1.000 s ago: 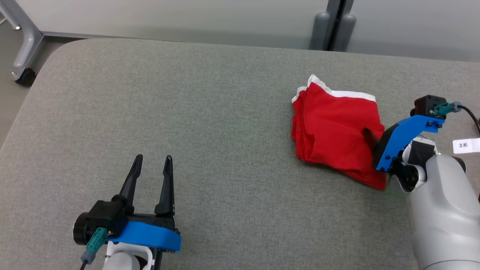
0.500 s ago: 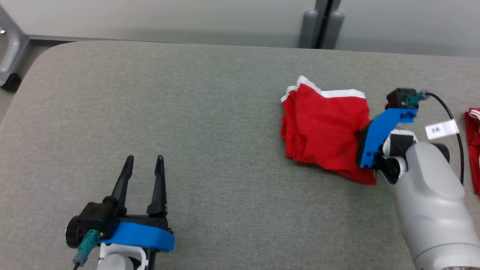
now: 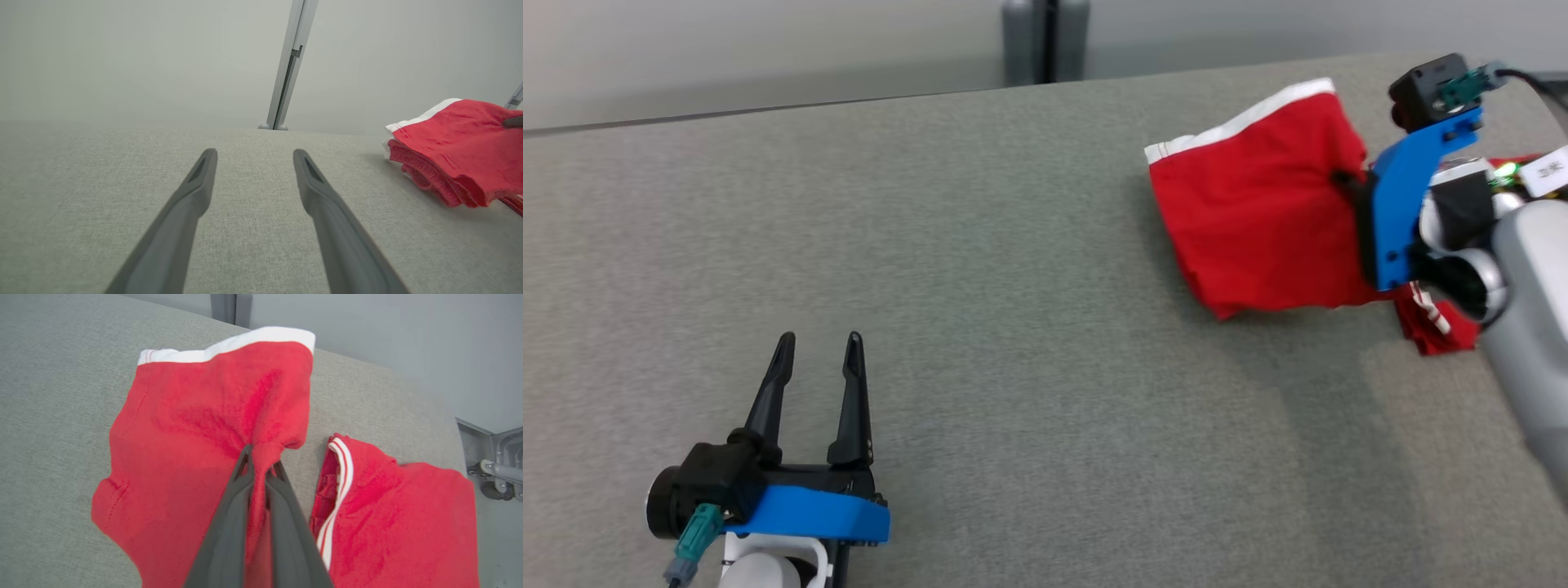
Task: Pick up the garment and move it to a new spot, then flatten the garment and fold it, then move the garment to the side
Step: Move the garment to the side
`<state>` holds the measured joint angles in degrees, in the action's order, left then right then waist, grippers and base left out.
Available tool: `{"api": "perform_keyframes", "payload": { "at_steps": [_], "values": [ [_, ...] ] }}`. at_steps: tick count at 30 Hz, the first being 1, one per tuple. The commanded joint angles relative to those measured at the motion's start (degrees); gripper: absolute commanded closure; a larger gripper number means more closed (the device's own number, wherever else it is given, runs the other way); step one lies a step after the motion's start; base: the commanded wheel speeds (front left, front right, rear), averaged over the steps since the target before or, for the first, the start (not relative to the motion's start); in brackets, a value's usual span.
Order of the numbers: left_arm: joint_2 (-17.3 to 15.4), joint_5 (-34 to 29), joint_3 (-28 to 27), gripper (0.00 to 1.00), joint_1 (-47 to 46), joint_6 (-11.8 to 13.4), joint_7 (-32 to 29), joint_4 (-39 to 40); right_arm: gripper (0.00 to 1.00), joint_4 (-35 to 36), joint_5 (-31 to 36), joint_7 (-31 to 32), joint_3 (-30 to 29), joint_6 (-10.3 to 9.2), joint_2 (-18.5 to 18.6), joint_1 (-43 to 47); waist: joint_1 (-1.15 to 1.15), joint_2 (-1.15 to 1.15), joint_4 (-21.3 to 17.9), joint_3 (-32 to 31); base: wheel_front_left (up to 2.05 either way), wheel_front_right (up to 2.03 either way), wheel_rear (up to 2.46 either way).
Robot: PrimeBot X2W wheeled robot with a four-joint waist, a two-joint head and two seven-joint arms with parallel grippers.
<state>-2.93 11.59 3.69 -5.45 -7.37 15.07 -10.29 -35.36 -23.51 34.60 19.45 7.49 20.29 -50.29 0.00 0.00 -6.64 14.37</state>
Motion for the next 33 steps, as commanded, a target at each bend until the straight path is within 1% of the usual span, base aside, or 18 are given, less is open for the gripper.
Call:
{"api": "perform_keyframes", "payload": {
  "at_steps": [1, 2, 4, 7, 8, 12, 14, 18, 19, 20, 21, 25, 27, 30, 33],
  "values": [
    [0.0, -0.2, 0.0, 0.0, -0.6, 0.0, 0.1, 0.2, 1.0, 1.0, -0.4, 0.3, 0.8, 0.0, 2.4, -0.1, 0.0, 0.0, -0.7, 0.2, 0.0, 0.0, 0.0],
    [-0.1, -0.4, 0.2, 0.0, -1.0, 0.0, 0.1, 0.3, 1.0, 3.0, -1.8, 0.5, 2.0, -0.01, 5.2, 0.0, 0.0, 0.0, -1.3, 0.7, 0.0, 0.0, 0.0],
    [-0.5, -0.7, 0.4, 0.0, -1.7, 0.0, 0.1, 0.5, 1.0, 6.0, -3.5, 0.0, 4.0, 0.01, 9.6, 0.1, 0.0, 0.0, -2.6, 2.1, 0.0, 0.0, 0.0],
    [-1.7, -0.8, 0.6, 0.0, -2.5, -0.1, 0.1, 0.8, 1.0, 8.3, -1.9, -1.0, 7.0, 0.0, 16.6, -0.1, 0.0, 0.0, -4.2, 4.1, 0.0, 0.0, 0.0],
    [-2.0, -0.9, 0.6, 0.0, -2.7, -0.1, 0.1, 0.8, 1.0, 8.4, -2.0, -1.7, 7.2, 0.01, 17.9, -0.1, 0.0, 0.0, -4.7, 4.8, 0.0, 0.0, 0.0],
    [-3.7, -1.1, 1.1, 0.0, -4.3, -0.1, 0.1, 1.3, 1.0, 6.8, -0.6, -5.3, 6.7, 0.0, 20.9, 0.5, 0.0, 0.0, -5.8, 7.7, 0.0, 0.0, 0.0],
    [-4.3, -1.1, 1.2, 0.0, -5.0, -0.1, 0.1, 1.7, 1.0, 5.0, 0.5, -8.0, 5.7, 0.0, 21.2, 0.3, 0.0, 0.0, -6.0, 9.1, 0.0, 0.0, 0.0],
    [-5.7, -1.4, 1.7, 0.0, -6.7, -0.1, 0.1, 2.5, 1.0, 1.2, 6.2, -14.4, 4.3, 0.0, 21.7, -0.8, 0.0, 0.0, -5.9, 11.9, 0.0, 0.0, 0.0],
    [-5.9, -1.3, 1.8, 0.0, -6.9, -0.1, 0.1, 2.6, 0.82, 0.3, 7.0, -15.4, 3.7, 0.0, 20.7, -0.7, 0.0, 0.0, -5.9, 12.3, 0.0, 0.0, 0.0],
    [-6.1, -1.3, 1.8, 0.0, -7.0, -0.1, 0.1, 2.6, 0.44, -0.4, 8.2, -16.4, 3.0, 0.0, 20.0, -0.5, 0.0, 0.0, -5.8, 12.6, 0.0, 0.0, 0.0],
    [-6.2, -1.2, 2.0, 0.0, -7.3, -0.1, 0.1, 2.7, 0.0, -1.7, 9.0, -17.1, 1.7, 0.0, 19.6, -0.2, 0.0, 0.0, -5.7, 12.8, 0.0, 0.0, 0.0],
    [-5.8, -1.1, 2.5, 0.0, -7.8, -0.1, 0.1, 2.3, 0.0, -5.4, 12.7, -21.6, -4.1, 0.0, 17.0, 0.9, 0.0, 0.0, -4.7, 11.6, 0.0, 0.0, 0.0],
    [-5.1, -1.0, 2.4, 0.0, -7.1, -0.1, 0.1, 1.7, 0.0, -6.7, 13.9, -24.7, -7.8, 0.01, 14.6, 2.4, 0.0, 0.0, -3.9, 9.4, 0.0, 0.0, 0.0],
    [-4.2, -0.6, 2.0, 0.0, -4.7, 0.0, 0.1, 0.8, 0.0, -6.7, 15.0, -28.7, -11.3, 0.01, 11.3, 6.4, 0.0, 0.0, -2.7, 5.2, 0.0, 0.0, 0.0],
    [-3.1, 0.0, 1.4, 0.0, -2.9, 0.1, 0.1, 0.1, 0.0, -4.4, 14.9, -32.9, -13.6, 0.01, 8.8, 11.5, 0.0, 0.0, -1.5, 0.7, 0.0, 0.0, 0.0]
  ]
}}
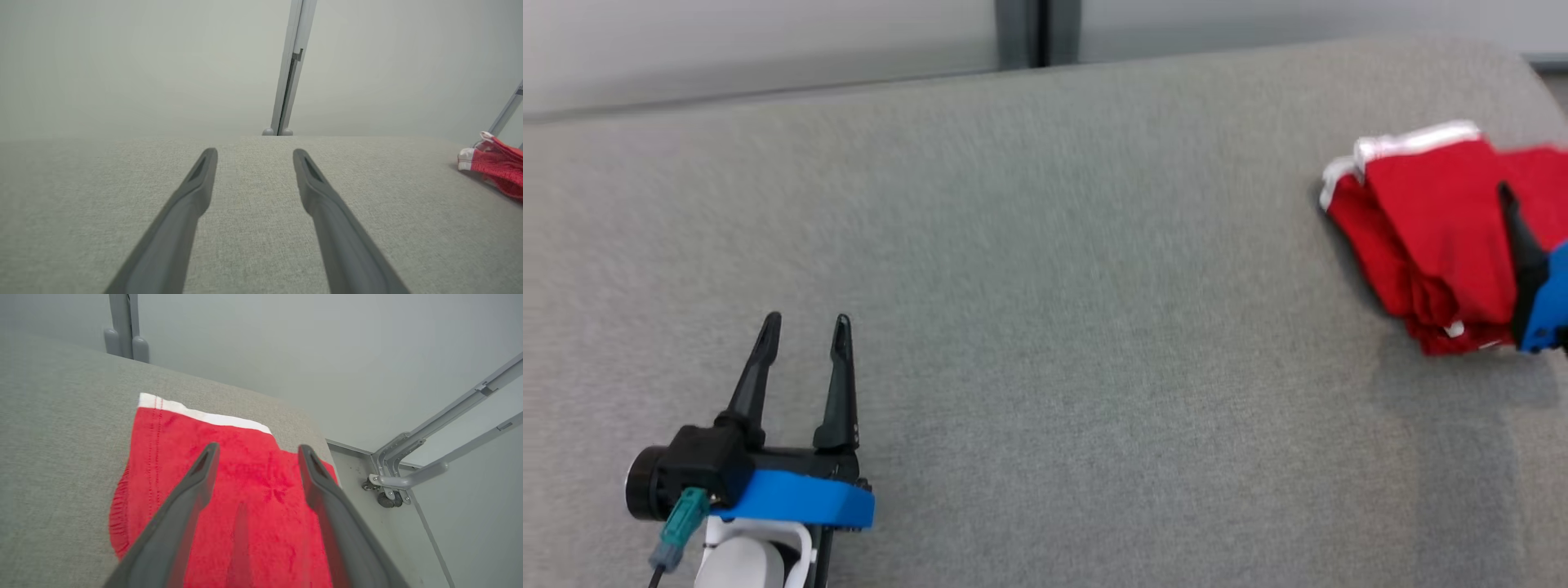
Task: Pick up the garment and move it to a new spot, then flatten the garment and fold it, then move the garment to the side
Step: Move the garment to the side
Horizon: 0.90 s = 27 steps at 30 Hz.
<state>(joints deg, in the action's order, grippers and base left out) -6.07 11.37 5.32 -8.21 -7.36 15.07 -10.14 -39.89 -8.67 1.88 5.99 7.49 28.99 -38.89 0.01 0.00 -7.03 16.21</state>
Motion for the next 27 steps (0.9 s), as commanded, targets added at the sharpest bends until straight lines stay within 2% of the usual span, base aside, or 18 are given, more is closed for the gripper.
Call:
{"api": "perform_keyframes", "payload": {
  "at_steps": [1, 2, 6, 10, 16, 21, 27],
  "values": [
    [0.3, 0.2, -0.5, 0.0, 0.7, 0.3, 0.1, -0.2, 0.0, 1.4, 0.6, -1.4, -0.7, 0.01, -1.0, 2.3, -0.01, 0.0, -0.8, -2.5, 0.0, 0.0, 0.0],
    [0.7, 0.6, -1.1, 0.0, 2.4, 0.3, 0.1, -0.8, 0.0, 3.8, -0.4, -3.3, -2.6, 0.01, -3.3, 6.7, -0.01, 0.0, 0.1, -5.3, 0.0, 0.0, 0.0],
    [1.4, 1.2, -2.6, 0.0, 5.5, 0.9, 0.1, -2.2, 0.0, 11.0, -1.4, -5.6, -4.6, 0.01, -7.5, 14.9, -0.01, 0.0, 1.4, -9.6, 0.0, 0.0, 0.0],
    [1.9, 1.4, -3.8, 0.0, 8.2, 1.5, 0.1, -3.7, 0.0, 19.7, -2.7, -6.3, -7.9, 0.01, -12.8, 23.6, -0.01, 0.0, 2.7, -12.9, 0.0, 0.0, 0.0],
    [2.4, 1.8, -4.0, 0.0, 10.7, 1.6, 0.1, -4.7, 0.0, 30.5, -0.8, -6.1, -10.8, 0.01, -19.9, 35.0, -0.01, 0.0, 4.8, -15.9, 0.0, 0.0, 0.0],
    [2.7, 1.9, -3.8, 0.0, 11.4, 1.7, 0.1, -4.9, 0.0, 35.5, -0.3, -5.5, -10.7, 0.01, -23.0, 40.7, -0.01, 0.0, 6.1, -16.7, 0.0, 0.0, 0.0],
    [2.9, 2.2, -3.9, 0.0, 11.6, 1.7, 0.1, -4.6, 0.0, 37.3, 0.7, -4.4, -10.4, 0.01, -24.4, 43.1, -0.01, 0.0, 6.7, -16.9, 0.0, 0.0, 0.0]
  ]
}}
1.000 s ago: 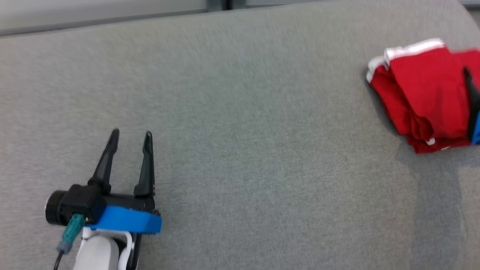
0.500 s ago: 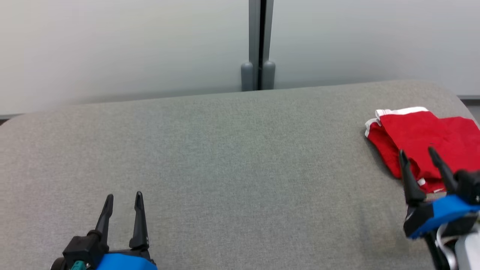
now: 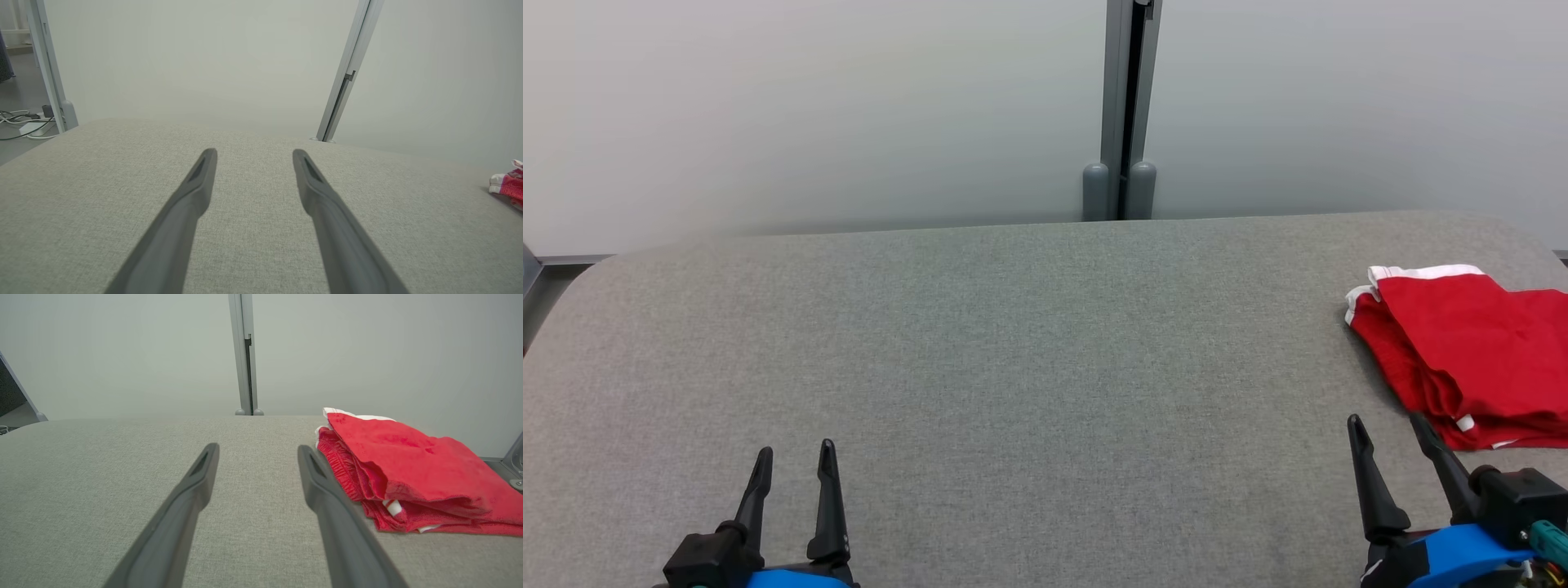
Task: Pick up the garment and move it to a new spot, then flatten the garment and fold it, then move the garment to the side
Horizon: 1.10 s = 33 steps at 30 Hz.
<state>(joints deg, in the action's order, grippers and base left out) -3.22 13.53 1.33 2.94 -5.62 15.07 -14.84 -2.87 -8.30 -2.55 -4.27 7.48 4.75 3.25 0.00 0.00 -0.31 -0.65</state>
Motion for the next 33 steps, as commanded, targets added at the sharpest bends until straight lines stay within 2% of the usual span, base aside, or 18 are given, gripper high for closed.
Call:
{"api": "perform_keyframes", "payload": {
  "at_steps": [1, 29, 30, 33],
  "values": [
    [0.1, 0.1, 0.1, 0.0, 0.4, -0.1, 0.1, 0.1, 0.0, 0.2, 0.2, 0.1, -0.1, 0.02, -0.3, 1.1, 0.0, 0.0, 0.1, 0.0, 0.0, 0.0, 0.0],
    [0.2, 0.4, 0.3, 0.0, -0.6, -1.2, 0.1, -1.1, 0.0, -0.7, -0.9, -0.1, -1.0, 0.03, -1.7, 1.9, 0.0, 0.0, 1.0, 0.2, 0.0, 0.0, 0.0],
    [0.2, 0.5, 0.3, 1.0, 0.1, -1.0, 0.0, -1.3, 1.0, -0.7, -0.8, 0.1, -0.9, 0.0, -1.5, 1.3, 0.0, 0.0, 1.0, 0.2, 0.0, 0.0, 0.0],
    [0.3, 0.6, 0.5, 1.0, 0.7, -1.0, -0.3, -2.8, 1.0, -2.4, -1.0, 0.2, -0.9, 0.0, -1.6, 1.7, -0.01, 0.0, 1.0, 0.2, 0.0, 0.0, 0.0]
  ]
}}
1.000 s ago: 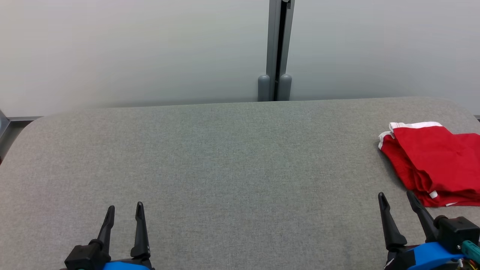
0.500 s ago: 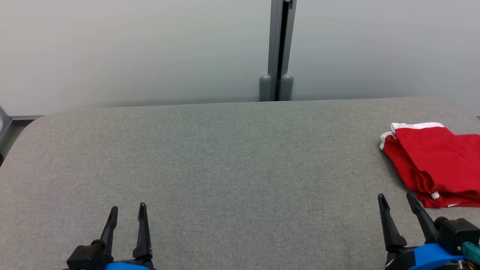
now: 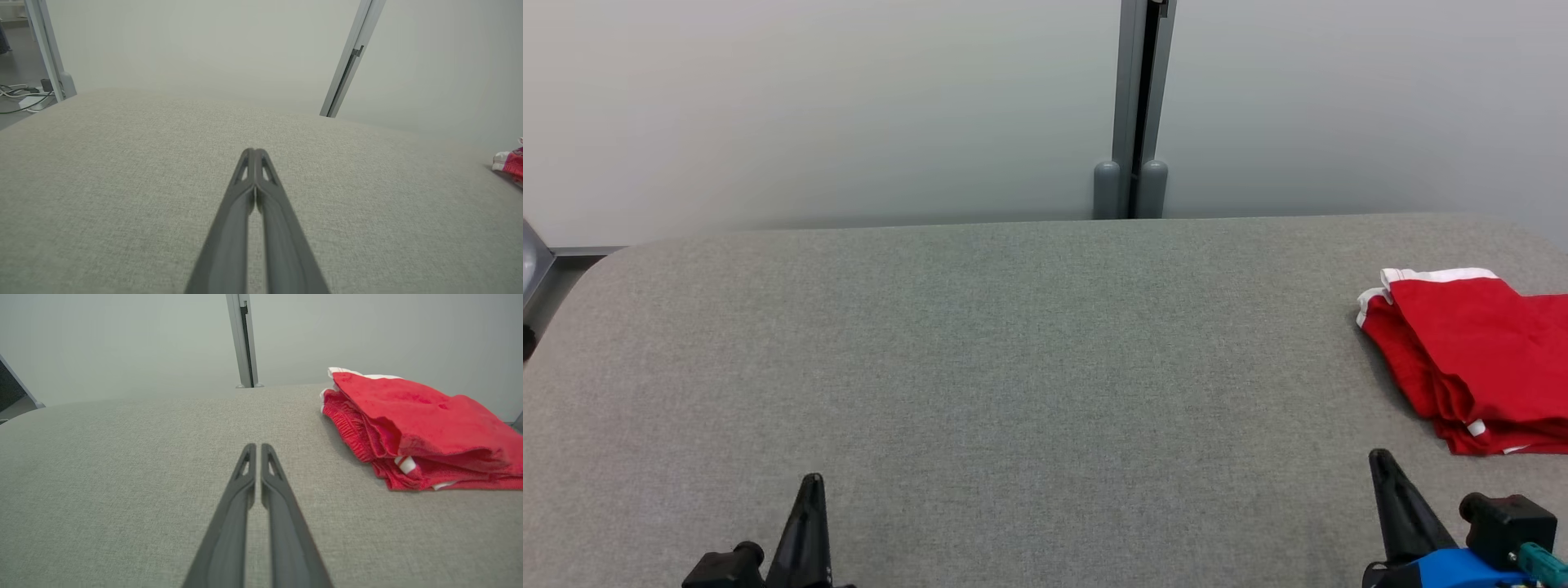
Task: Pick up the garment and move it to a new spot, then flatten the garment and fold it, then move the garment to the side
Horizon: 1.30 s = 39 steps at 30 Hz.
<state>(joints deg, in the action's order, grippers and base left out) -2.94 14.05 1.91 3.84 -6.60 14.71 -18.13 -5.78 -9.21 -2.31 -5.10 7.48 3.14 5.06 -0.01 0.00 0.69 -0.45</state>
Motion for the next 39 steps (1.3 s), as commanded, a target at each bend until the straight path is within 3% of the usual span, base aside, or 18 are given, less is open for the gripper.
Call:
{"api": "perform_keyframes", "payload": {
  "at_steps": [1, 39],
  "values": [
    [0.0, 0.3, -0.1, 1.0, -0.1, 0.0, -0.1, 0.0, 1.0, -0.1, -0.3, 0.1, 0.0, 0.0, 0.0, -0.1, 0.0, 0.0, 0.0, 0.0, 0.0, 0.0, 0.0],
    [0.0, 34.6, -3.8, 1.0, -4.7, -0.5, -9.4, 1.8, 1.0, -3.7, -36.7, 4.0, -0.7, 0.01, -0.1, -5.2, 0.0, 0.0, -0.2, 0.2, 0.0, 0.0, 0.0]
  ]
}}
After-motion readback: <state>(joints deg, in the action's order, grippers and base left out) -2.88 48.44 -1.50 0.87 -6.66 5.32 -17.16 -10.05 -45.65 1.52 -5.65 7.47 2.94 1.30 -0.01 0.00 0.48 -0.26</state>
